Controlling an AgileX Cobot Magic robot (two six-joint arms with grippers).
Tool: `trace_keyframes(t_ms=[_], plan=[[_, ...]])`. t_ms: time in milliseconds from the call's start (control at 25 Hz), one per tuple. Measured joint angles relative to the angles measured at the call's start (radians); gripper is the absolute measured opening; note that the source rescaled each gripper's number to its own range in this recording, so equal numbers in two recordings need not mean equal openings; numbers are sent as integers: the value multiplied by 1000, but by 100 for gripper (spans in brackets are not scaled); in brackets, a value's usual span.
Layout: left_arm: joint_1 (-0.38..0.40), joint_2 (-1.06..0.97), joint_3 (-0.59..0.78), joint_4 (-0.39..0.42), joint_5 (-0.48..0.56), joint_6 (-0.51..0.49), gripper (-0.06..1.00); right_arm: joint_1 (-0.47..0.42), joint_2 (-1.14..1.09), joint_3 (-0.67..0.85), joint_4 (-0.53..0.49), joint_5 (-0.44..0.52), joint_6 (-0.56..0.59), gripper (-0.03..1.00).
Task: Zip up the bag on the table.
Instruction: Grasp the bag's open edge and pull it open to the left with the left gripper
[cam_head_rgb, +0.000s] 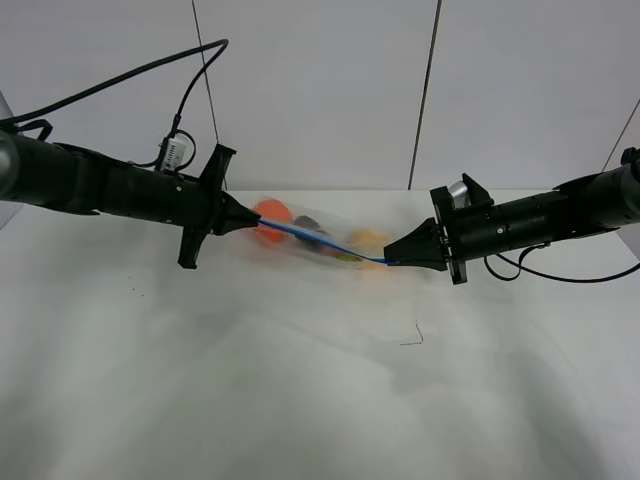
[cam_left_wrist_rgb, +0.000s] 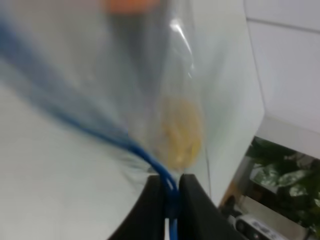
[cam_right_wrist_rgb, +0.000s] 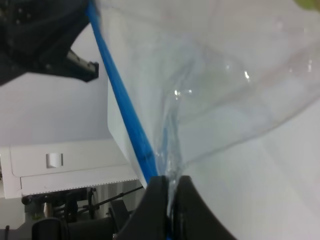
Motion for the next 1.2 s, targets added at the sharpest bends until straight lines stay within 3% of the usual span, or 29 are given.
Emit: trace_keyframes(t_ms=[400,1200], plan=[[101,0,0,77,24,4,0,0,0,0,-3,2,0,0],[125,0,0,83,-77,4,0,0,0,0,-6,2,0,0]])
